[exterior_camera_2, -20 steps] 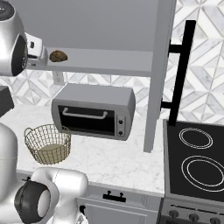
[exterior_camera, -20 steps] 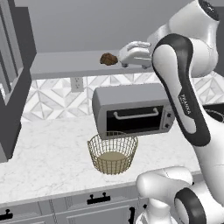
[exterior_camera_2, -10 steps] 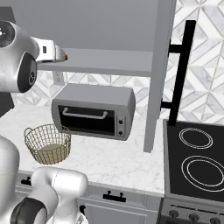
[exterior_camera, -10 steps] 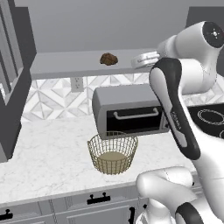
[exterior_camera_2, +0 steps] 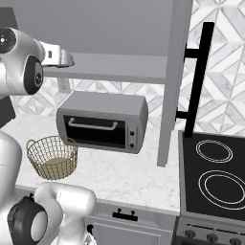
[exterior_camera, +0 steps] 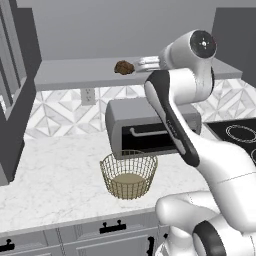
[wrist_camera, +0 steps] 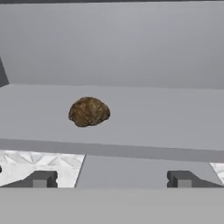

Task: Open the cabinet, pick up the bread from the cabinet and place it in the basket. Then move the basket to the dining counter.

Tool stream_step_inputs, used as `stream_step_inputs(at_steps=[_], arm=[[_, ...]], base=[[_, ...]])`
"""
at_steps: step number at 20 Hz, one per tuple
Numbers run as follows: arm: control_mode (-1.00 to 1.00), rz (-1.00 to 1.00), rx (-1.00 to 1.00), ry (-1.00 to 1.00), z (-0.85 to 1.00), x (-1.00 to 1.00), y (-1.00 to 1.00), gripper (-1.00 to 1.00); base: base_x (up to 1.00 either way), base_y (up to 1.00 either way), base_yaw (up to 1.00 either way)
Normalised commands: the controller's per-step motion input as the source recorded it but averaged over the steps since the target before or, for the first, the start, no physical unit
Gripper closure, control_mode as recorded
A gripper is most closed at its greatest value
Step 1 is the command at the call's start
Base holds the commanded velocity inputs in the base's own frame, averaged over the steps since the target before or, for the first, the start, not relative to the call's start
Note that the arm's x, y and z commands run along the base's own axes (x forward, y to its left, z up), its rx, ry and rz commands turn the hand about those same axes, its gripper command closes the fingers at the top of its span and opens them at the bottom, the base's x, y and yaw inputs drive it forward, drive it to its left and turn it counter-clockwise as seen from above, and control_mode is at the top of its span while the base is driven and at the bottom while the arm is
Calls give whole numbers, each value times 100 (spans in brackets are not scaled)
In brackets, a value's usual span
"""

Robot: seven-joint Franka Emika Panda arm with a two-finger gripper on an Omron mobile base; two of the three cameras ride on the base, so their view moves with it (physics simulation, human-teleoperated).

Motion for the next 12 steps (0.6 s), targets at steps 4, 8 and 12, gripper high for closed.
stream_step_inputs(at_steps=[4,8,12], arm=[[-100,0,11,0,0,38,0,-100],[-100,0,16,0,0,42,5,-100],[-100,0,14,0,-1,56,3,-100]], base=[[0,0,0],[0,0,0],[0,0,0]])
